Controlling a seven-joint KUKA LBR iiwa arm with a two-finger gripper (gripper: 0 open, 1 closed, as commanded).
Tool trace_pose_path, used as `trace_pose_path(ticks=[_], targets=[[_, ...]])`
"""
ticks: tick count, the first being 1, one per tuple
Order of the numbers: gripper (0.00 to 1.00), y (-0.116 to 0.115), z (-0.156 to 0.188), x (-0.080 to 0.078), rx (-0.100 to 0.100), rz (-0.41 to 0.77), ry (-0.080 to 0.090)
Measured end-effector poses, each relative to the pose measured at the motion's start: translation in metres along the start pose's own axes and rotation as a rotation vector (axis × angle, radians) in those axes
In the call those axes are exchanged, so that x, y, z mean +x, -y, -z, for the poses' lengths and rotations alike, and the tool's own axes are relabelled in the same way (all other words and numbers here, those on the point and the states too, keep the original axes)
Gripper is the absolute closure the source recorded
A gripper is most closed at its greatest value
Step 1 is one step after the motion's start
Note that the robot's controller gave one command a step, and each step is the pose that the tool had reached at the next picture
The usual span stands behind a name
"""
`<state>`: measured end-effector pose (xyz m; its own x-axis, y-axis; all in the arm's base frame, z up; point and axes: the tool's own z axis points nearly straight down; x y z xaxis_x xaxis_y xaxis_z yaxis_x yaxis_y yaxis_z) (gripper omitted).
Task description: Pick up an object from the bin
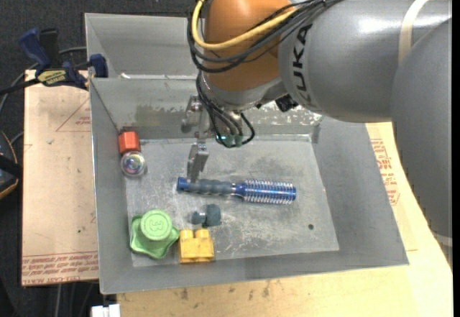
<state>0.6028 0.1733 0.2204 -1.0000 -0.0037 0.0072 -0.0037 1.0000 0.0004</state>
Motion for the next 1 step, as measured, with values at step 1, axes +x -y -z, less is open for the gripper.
trace_pose_path(ticks=[1], targets=[[0.0, 0.0613, -0.1465, 0.0072, -0.008, 0.178, 0.017]])
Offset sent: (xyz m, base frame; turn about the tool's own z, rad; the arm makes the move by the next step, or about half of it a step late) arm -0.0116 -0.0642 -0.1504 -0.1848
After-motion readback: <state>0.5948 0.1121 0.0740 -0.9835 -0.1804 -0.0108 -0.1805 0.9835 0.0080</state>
